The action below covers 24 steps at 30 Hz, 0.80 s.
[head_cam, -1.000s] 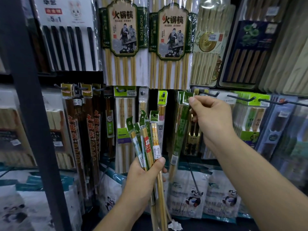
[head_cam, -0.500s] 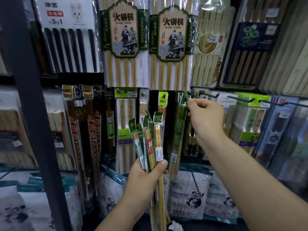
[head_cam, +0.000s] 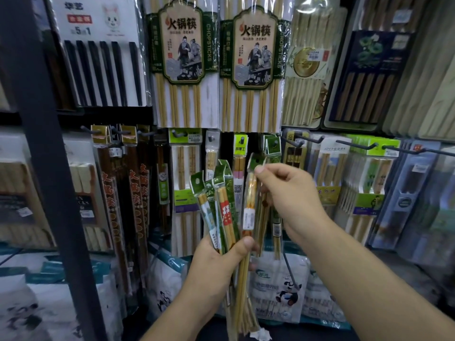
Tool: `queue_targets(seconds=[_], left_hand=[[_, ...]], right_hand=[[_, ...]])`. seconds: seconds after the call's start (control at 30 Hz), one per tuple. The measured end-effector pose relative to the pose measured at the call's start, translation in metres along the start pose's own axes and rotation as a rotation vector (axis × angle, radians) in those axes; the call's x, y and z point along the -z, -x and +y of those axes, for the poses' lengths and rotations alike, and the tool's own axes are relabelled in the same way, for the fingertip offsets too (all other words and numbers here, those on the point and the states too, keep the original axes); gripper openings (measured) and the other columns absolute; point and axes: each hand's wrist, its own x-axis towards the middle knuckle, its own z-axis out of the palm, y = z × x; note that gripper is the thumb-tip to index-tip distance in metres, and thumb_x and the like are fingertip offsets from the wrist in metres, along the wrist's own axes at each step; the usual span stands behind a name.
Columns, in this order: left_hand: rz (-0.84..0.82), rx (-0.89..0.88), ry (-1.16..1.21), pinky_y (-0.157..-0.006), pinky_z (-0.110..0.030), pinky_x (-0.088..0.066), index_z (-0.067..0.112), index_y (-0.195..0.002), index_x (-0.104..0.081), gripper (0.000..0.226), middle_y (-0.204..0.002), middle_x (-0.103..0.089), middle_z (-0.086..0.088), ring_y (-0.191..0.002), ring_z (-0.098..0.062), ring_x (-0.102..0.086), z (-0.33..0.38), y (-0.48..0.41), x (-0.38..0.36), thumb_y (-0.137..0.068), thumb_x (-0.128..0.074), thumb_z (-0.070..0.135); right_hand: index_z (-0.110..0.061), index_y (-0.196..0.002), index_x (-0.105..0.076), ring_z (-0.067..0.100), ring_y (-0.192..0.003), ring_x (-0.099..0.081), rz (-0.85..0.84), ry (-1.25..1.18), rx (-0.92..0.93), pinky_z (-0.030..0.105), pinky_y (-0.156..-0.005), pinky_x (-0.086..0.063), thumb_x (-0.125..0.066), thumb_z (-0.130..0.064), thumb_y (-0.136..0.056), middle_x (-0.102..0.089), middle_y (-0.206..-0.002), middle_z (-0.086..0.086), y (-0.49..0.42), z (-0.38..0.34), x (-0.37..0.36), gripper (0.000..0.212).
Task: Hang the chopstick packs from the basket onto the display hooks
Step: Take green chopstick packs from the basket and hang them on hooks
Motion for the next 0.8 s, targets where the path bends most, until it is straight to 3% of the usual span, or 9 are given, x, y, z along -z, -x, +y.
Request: queue_targets(seconds=[0.1, 0.2, 0.33, 0.47, 0.53, 0.6, 0.7, 0.8], left_hand=[[0.071, 0.011, -0.016, -0.075, -0.039, -0.063, 0.023, -0.093, -0.076, 0.03, -0.094, -0.078, -0.004, -0.09, -0.022, -0.076, -0.003, -0.003, 0.003, -0.068, -0.079, 0.04], [0.087, 0.013, -0.011, -0.068, -0.036, -0.062, 0.014, -0.101, -0.073, 0.037, -0.086, -0.075, -0.005, -0.079, -0.021, -0.073, -0.003, -0.004, 0.004, -0.071, -0.078, 0.035], [0.072, 0.009, -0.04, -0.065, -0.035, -0.061, 0.01, -0.105, -0.071, 0.033, -0.079, -0.07, -0.007, -0.07, -0.02, -0.068, -0.003, -0.003, 0.003, -0.079, -0.077, 0.031], [0.039, 0.016, -0.04, -0.062, -0.032, -0.06, 0.008, -0.107, -0.069, 0.015, -0.072, -0.068, -0.002, -0.066, -0.017, -0.066, -0.004, -0.003, 0.003, -0.093, -0.071, 0.015], [0.032, 0.009, -0.038, -0.062, -0.031, -0.059, 0.007, -0.108, -0.068, 0.015, -0.071, -0.067, -0.003, -0.066, -0.018, -0.066, -0.005, -0.003, 0.004, -0.095, -0.071, 0.013], [0.023, 0.001, -0.042, -0.061, -0.031, -0.058, 0.006, -0.109, -0.067, 0.017, -0.069, -0.065, -0.006, -0.063, -0.019, -0.064, -0.005, -0.003, 0.005, -0.094, -0.07, 0.015], [-0.023, -0.003, -0.07, -0.057, -0.033, -0.055, 0.007, -0.112, -0.063, 0.026, -0.061, -0.059, -0.009, -0.055, -0.023, -0.057, -0.005, -0.004, 0.005, -0.093, -0.072, 0.023], [-0.052, 0.013, -0.056, -0.051, -0.032, -0.049, 0.009, -0.115, -0.059, 0.062, -0.057, -0.052, -0.006, -0.049, -0.021, -0.049, -0.003, -0.002, 0.005, -0.075, -0.081, 0.051]], right_hand=[[-0.028, -0.071, -0.08, 0.004, -0.066, -0.058, 0.093, -0.177, -0.05, 0.025, -0.066, -0.044, -0.073, -0.025, -0.092, -0.07, -0.071, -0.008, -0.011, -0.012, 0.009, 0.022], [-0.027, -0.061, -0.076, -0.003, -0.054, -0.054, 0.16, -0.186, -0.041, 0.019, -0.059, -0.044, -0.074, -0.024, -0.092, -0.064, -0.06, -0.013, -0.019, -0.016, 0.01, 0.031], [-0.019, -0.067, -0.073, -0.003, -0.047, -0.05, 0.19, -0.186, -0.025, 0.009, -0.048, -0.043, -0.07, -0.02, -0.095, -0.057, -0.053, -0.012, -0.025, -0.014, 0.008, 0.028], [-0.02, -0.057, -0.07, -0.003, -0.045, -0.05, 0.223, -0.185, -0.01, 0.012, -0.05, -0.044, -0.069, -0.018, -0.095, -0.054, -0.049, -0.012, -0.031, -0.012, 0.006, 0.037], [-0.02, -0.055, -0.07, 0.001, -0.047, -0.049, 0.244, -0.162, -0.007, 0.017, -0.061, -0.047, -0.069, -0.018, -0.094, -0.053, -0.05, -0.01, -0.034, -0.008, 0.003, 0.039], [-0.016, -0.061, -0.07, 0.006, -0.053, -0.05, 0.277, -0.106, 0.012, 0.022, -0.074, -0.05, -0.07, -0.019, -0.093, -0.052, -0.052, -0.008, -0.038, -0.002, 0.001, 0.032], [-0.01, -0.068, -0.07, 0.007, -0.054, -0.051, 0.321, -0.031, 0.038, 0.021, -0.069, -0.047, -0.07, -0.026, -0.094, -0.052, -0.052, -0.007, -0.044, 0.006, 0.0, 0.03], [-0.013, -0.077, -0.071, 0.008, -0.061, -0.058, 0.345, -0.014, 0.028, 0.026, -0.068, -0.051, -0.072, -0.032, -0.092, -0.062, -0.063, -0.005, -0.046, 0.012, 0.001, 0.024]])
